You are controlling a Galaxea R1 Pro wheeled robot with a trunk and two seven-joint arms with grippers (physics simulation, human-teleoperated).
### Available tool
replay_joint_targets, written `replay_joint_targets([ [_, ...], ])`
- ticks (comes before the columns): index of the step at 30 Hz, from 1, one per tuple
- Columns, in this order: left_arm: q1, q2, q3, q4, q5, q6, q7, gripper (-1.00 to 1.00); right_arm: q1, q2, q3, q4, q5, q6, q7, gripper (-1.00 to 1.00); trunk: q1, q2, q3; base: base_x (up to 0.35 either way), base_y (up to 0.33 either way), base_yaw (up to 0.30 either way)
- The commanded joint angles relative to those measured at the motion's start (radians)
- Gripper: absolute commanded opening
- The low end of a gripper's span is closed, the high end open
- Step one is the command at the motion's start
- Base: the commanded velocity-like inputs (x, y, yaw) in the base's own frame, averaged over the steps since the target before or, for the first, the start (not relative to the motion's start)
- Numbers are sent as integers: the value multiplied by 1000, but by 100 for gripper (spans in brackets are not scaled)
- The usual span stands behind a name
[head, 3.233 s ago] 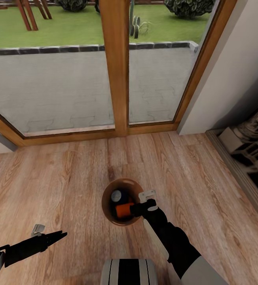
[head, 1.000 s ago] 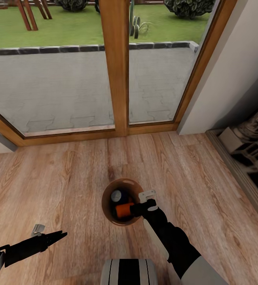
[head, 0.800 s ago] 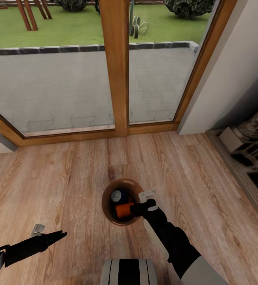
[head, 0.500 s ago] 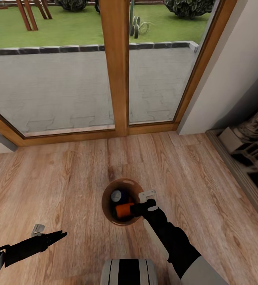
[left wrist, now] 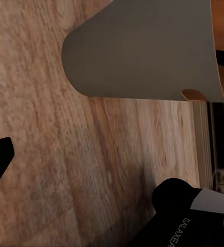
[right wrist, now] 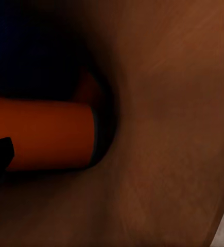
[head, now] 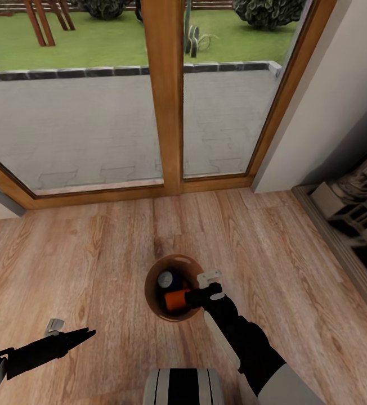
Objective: Put the three can of soda from the living room inside the tash can in the kitchen.
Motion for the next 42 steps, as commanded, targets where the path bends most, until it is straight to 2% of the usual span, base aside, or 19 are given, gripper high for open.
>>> replay_joint_targets([
  [1,0,0,0,0,0,0,0,100,0,0,0,0,0,0,0,100,0,0,0,0,0,0],
  [6,0,0,0,0,0,0,0,100,0,0,0,0,0,0,0,100,0,0,0,0,0,0],
  [8,0,0,0,0,0,0,0,100,0,0,0,0,0,0,0,100,-1,0,8,0,0,0],
  [13,0,0,-3,0,0,0,0,100,0,0,0,0,0,0,0,100,-20,35,23,0,0,0],
  [25,0,0,-1,0,0,0,0,100,0,0,0,0,0,0,0,100,-20,35,23,0,0,0],
  [31,0,0,-3,0,0,0,0,100,0,0,1,0,0,0,0,100,-43,77,42,0,0,0],
  [42,0,0,0,0,0,0,0,100,0,0,1,0,0,0,0,100,-43,77,42,0,0,0],
])
